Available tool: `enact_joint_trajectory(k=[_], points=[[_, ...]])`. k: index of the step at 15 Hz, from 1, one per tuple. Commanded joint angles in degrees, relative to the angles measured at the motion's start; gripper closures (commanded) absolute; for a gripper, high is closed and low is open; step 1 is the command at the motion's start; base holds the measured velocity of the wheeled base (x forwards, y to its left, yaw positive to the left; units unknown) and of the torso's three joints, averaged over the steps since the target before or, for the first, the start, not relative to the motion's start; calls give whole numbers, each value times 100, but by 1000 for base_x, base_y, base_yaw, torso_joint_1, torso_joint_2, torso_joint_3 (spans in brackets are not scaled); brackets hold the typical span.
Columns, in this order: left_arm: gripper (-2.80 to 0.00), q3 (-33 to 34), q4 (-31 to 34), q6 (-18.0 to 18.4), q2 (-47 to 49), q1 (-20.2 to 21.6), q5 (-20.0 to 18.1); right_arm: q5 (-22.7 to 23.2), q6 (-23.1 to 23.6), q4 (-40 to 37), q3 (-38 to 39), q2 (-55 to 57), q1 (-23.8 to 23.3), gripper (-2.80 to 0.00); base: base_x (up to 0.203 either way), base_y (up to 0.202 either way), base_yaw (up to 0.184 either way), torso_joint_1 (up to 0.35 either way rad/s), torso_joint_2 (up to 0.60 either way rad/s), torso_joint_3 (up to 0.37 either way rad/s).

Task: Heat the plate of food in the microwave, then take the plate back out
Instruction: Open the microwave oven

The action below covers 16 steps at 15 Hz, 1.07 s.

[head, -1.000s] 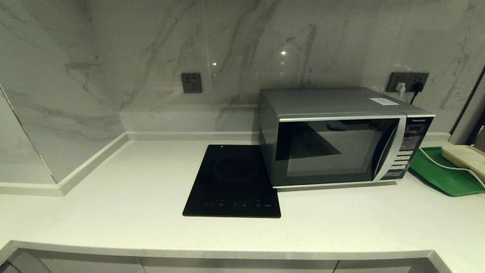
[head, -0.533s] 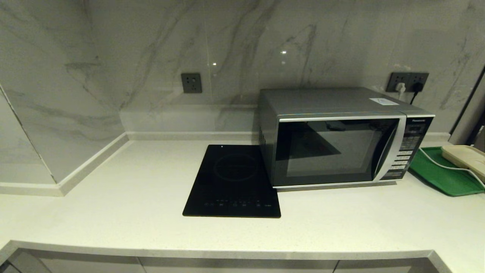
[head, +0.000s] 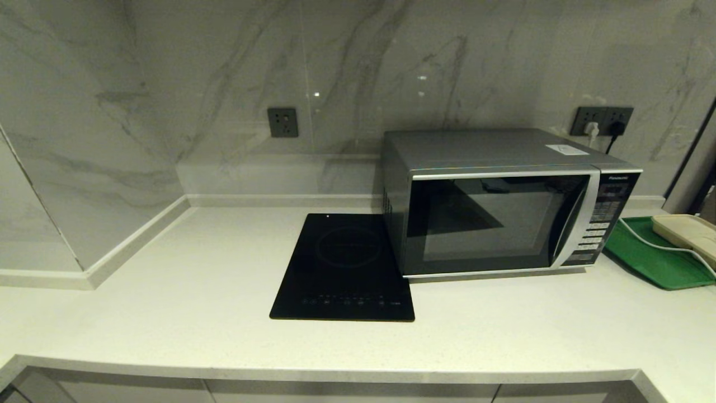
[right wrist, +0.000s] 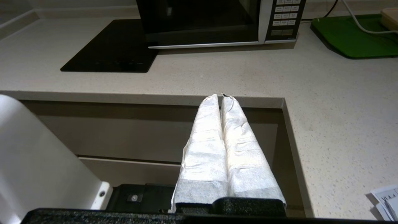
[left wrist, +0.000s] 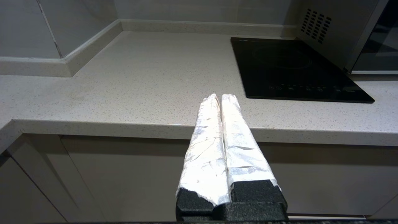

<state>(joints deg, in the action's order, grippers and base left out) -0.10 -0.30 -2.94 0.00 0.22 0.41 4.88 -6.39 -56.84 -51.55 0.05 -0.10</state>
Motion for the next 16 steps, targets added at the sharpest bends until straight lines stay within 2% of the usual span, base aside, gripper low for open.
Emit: enact_joint_trajectory(k=[1, 9, 10, 14, 16], points=[[0, 1, -5, -5, -9, 4, 2, -67, 1, 655, 681, -5, 1, 0, 0, 0, 0, 0, 0, 0], [0, 1, -5, -5, 0, 4, 2, -631, 80, 3874, 3211, -5, 1, 0, 0, 0, 0, 0, 0, 0], [0, 1, -5, -5, -2, 4, 2, -672, 84, 4119, 3400, -5, 1, 0, 0, 0, 0, 0, 0, 0], [0, 1, -5, -5, 0, 0, 2, -673, 53, 4264, 3979, -5, 1, 0, 0, 0, 0, 0, 0, 0], [0, 1, -5, -5, 0, 3, 2, -663, 66, 4711, 4349, -5, 1, 0, 0, 0, 0, 0, 0, 0]])
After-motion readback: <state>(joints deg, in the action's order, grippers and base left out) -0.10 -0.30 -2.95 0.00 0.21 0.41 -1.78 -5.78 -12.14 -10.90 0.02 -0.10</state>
